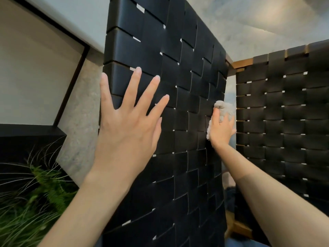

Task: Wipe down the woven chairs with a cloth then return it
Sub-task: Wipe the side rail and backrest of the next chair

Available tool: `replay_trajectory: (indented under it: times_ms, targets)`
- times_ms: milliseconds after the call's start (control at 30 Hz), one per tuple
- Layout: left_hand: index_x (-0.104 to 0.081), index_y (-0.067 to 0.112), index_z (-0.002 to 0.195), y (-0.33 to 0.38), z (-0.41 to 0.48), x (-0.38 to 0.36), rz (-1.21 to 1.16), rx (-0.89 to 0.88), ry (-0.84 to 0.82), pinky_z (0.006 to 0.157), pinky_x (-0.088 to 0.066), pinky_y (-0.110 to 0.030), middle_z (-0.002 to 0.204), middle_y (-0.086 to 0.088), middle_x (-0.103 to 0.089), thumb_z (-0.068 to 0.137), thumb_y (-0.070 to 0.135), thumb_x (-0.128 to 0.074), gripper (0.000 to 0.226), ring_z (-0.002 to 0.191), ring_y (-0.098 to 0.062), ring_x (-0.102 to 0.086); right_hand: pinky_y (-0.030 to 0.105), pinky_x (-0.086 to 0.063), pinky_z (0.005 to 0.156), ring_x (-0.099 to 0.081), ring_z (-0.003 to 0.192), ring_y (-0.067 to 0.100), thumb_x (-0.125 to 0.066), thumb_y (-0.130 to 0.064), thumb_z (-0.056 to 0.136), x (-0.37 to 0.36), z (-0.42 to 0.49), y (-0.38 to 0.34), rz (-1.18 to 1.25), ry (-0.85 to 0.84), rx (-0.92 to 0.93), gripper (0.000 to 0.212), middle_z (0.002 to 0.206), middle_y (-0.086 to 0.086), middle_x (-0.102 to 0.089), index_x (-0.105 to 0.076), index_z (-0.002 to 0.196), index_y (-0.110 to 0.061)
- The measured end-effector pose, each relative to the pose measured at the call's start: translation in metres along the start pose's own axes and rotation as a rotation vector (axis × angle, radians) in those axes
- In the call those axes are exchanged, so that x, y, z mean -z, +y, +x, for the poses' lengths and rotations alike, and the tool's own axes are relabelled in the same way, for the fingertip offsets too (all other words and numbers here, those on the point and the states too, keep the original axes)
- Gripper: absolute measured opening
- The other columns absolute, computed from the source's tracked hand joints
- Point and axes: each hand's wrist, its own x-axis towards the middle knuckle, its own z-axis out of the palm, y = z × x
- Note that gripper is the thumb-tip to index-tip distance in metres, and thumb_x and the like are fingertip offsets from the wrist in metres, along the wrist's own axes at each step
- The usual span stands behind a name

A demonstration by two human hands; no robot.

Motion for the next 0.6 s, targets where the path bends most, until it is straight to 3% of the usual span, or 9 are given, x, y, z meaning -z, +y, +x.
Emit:
replay_trajectory:
  times_ms: [133,267,367,500,600]
  targets:
    - [-0.032,0.028,0.147,0.002,0.001,0.001,-0.008,0.010,0.028,0.110,-0.002,-0.067,0.159,-0.007,-0.011,0.100,0.035,-0.029,0.047,0.146,-0.033,-0.003,0.049,-0.030,0.110,-0.043,0.128,0.028,-0.029,-0.061,0.096,0.000,0.011,0.005,0.013,-0.008,-0.100,0.063,0.140,0.010,-0.046,-0.036,0.145,-0.022]
    - [-0.038,0.027,0.143,0.004,0.003,0.003,-0.068,0.053,0.086,0.111,-0.010,-0.064,0.160,-0.008,0.001,0.098,0.033,-0.039,0.046,0.146,-0.032,0.000,0.041,-0.025,0.107,-0.037,0.130,0.030,-0.033,-0.050,0.100,0.010,-0.021,-0.021,0.056,0.008,0.003,0.051,0.141,0.009,-0.045,-0.045,0.139,-0.020]
    - [-0.039,0.024,0.143,0.001,0.004,0.007,-0.204,0.117,0.169,0.113,-0.018,-0.058,0.159,-0.012,-0.003,0.094,0.026,-0.048,0.050,0.146,-0.034,-0.003,0.026,-0.027,0.093,-0.030,0.125,0.023,-0.039,-0.048,0.098,0.015,-0.071,-0.052,0.125,-0.056,0.230,0.045,0.148,0.004,-0.034,-0.046,0.138,-0.028]
    - [-0.026,0.021,0.149,-0.011,0.004,0.016,-0.302,0.265,0.189,0.109,-0.030,-0.056,0.158,-0.014,-0.005,0.094,0.027,-0.045,0.059,0.145,-0.036,-0.003,0.026,-0.032,0.095,-0.025,0.112,0.013,-0.041,-0.056,0.094,0.014,-0.120,-0.115,0.264,-0.155,0.597,0.030,0.146,-0.002,-0.030,-0.033,0.118,-0.073]
    - [-0.016,0.016,0.151,-0.027,0.007,0.023,-0.342,0.344,0.165,0.112,-0.026,-0.053,0.158,-0.013,-0.007,0.095,0.030,-0.044,0.065,0.145,-0.034,-0.005,0.039,-0.029,0.101,-0.023,0.116,0.017,-0.036,-0.057,0.092,0.007,-0.124,-0.163,0.257,-0.137,0.733,0.034,0.144,0.000,-0.033,-0.040,0.125,-0.061]
